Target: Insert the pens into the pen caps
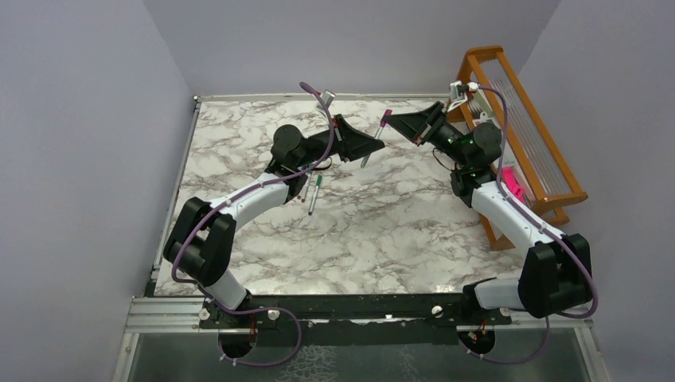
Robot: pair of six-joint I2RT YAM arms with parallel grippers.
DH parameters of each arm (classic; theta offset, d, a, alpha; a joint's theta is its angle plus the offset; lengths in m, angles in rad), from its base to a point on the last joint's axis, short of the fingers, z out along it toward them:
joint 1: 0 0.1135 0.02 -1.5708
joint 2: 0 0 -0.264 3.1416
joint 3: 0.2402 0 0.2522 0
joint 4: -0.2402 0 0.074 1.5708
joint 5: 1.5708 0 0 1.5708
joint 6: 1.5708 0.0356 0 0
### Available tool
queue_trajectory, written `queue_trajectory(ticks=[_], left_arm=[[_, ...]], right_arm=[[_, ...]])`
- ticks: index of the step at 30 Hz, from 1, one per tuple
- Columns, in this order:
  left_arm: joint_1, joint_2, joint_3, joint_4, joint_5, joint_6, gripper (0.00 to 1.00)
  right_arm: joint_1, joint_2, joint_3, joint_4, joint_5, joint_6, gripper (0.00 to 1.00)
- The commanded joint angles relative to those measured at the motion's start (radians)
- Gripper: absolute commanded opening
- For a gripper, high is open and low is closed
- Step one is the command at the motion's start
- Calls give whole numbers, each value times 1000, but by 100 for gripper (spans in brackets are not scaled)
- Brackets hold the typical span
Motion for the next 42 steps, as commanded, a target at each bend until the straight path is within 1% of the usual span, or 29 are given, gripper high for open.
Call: queue_trajectory(ticks=[1, 7, 12, 18, 27, 38, 42], left_arm=[[12, -22, 14, 96, -93, 4, 0], [12, -19, 24, 96, -94, 4, 0], [12, -3, 57, 96, -94, 2, 0], [11, 37, 125, 96, -84, -5, 0], [11, 91, 270, 101, -83, -31, 0], [22, 214, 478, 103, -79, -60, 0], [38, 228, 504, 103, -77, -65, 0]], right_arm=[[30, 31, -43, 117, -161, 117, 1], [30, 31, -19, 78, -173, 77, 1], [30, 5, 16, -138, -183, -79, 1], [30, -16, 13, -319, -233, -187, 1], [32, -47, -52, -456, -294, -279, 1], [33, -46, -112, -521, -377, -322, 1], [34, -49, -106, -540, -379, -333, 1]])
